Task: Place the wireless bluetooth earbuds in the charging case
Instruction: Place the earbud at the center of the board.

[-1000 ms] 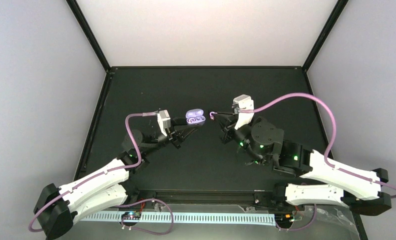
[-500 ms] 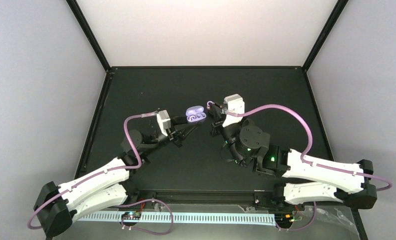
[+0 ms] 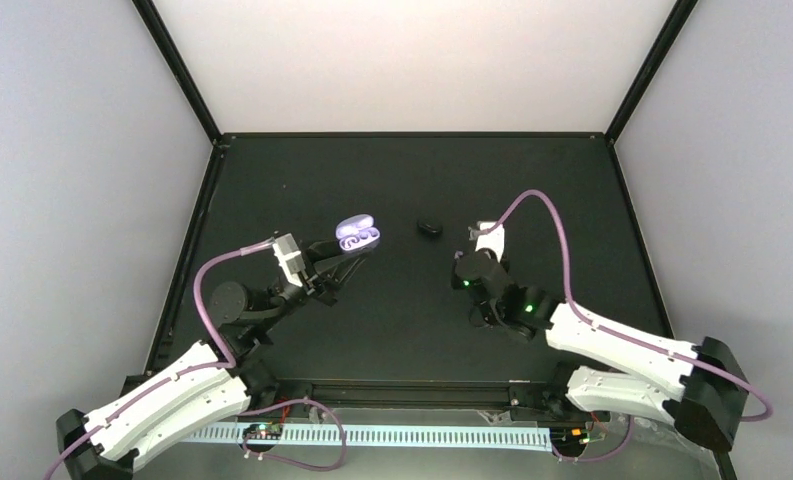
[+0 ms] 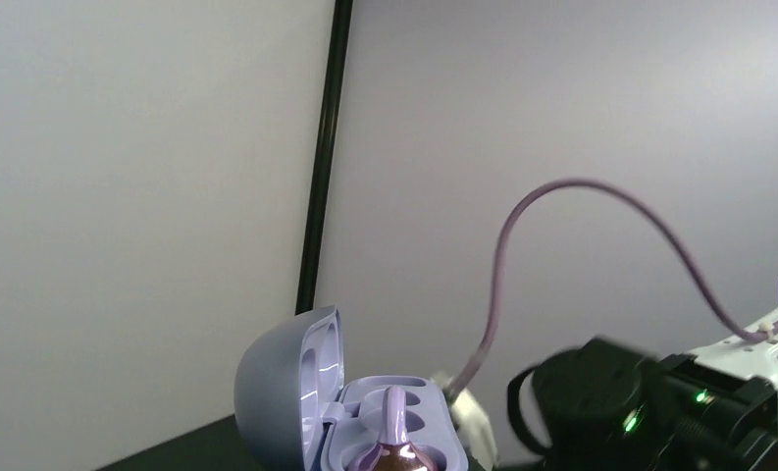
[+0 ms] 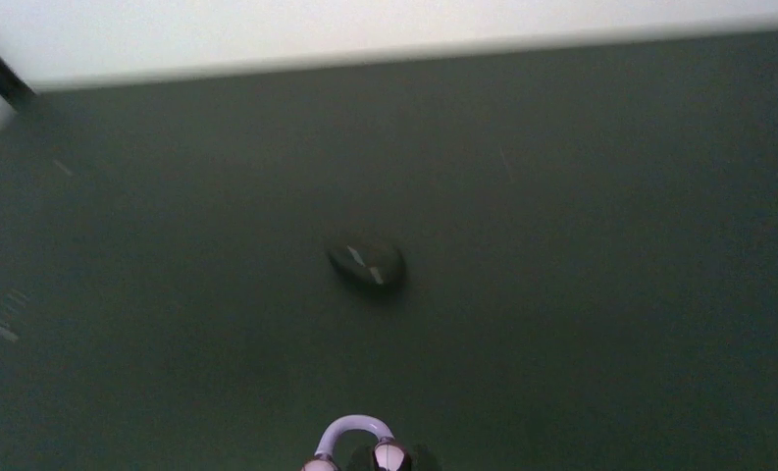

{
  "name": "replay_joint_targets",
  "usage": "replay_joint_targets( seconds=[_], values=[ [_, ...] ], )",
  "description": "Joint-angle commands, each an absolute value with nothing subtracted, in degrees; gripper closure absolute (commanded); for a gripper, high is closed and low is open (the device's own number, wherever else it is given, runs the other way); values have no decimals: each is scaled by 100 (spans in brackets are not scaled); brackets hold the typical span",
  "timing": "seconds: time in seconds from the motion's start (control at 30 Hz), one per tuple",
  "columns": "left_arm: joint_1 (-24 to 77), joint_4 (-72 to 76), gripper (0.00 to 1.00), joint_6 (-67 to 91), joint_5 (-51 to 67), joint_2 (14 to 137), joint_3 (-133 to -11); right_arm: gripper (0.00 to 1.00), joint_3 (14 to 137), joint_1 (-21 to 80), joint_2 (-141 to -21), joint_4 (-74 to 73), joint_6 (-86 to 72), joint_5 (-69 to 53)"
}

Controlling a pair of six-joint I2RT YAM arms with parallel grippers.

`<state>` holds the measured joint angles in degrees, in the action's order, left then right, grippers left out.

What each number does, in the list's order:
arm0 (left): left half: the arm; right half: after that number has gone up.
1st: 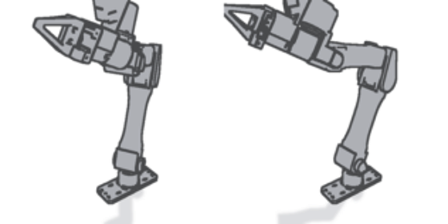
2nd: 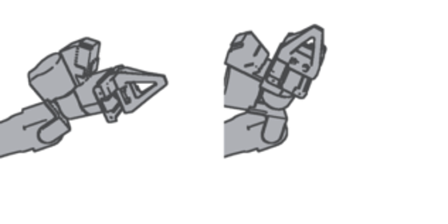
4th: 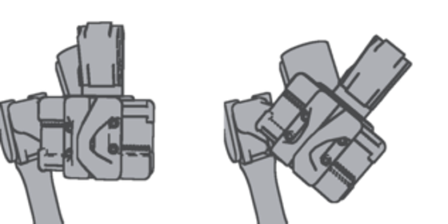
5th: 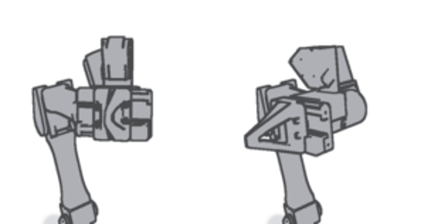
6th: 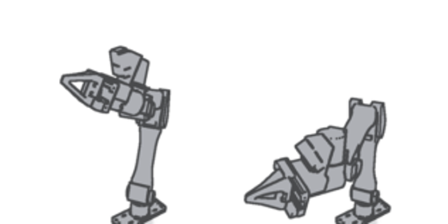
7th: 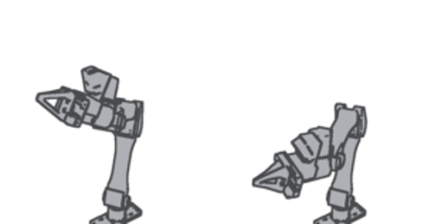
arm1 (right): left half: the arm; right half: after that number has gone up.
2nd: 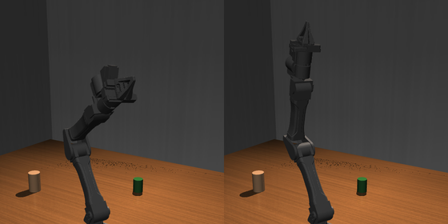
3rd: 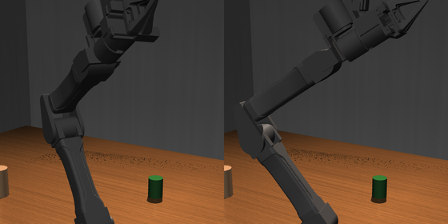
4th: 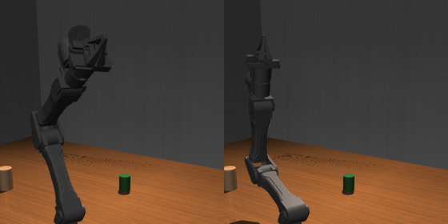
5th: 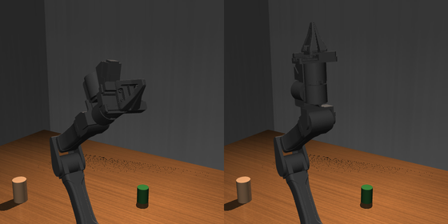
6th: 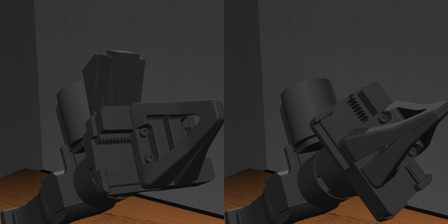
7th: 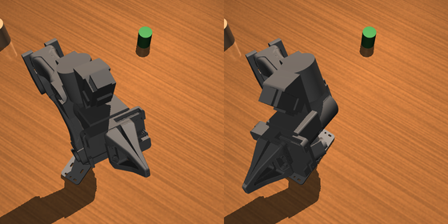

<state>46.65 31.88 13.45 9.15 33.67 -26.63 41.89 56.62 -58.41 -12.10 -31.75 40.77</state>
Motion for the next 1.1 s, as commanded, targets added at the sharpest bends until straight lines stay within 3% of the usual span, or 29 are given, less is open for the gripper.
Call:
replay_joint_targets(
  seconds=[0.0, 0.53, 0.73, 1.07],
  values=[
    [4711, 2720, 98, 1316, 782, 3252, -2577, 99, 3592, 5406, -6177, -1215, -4882, 3713],
    [4710, 2496, 98, 1379, 668, 3044, -2470, 99, 3923, 5366, -8204, -1337, -6279, 3702],
    [4708, 2548, 98, 1388, 698, 3142, -2487, 86, 3982, 5370, -8340, -1462, -6201, 3543],
    [4706, 2555, 99, 1397, 762, 3224, -2500, 79, 4046, 5315, -8040, -1541, -5713, 3150]
  ],
)
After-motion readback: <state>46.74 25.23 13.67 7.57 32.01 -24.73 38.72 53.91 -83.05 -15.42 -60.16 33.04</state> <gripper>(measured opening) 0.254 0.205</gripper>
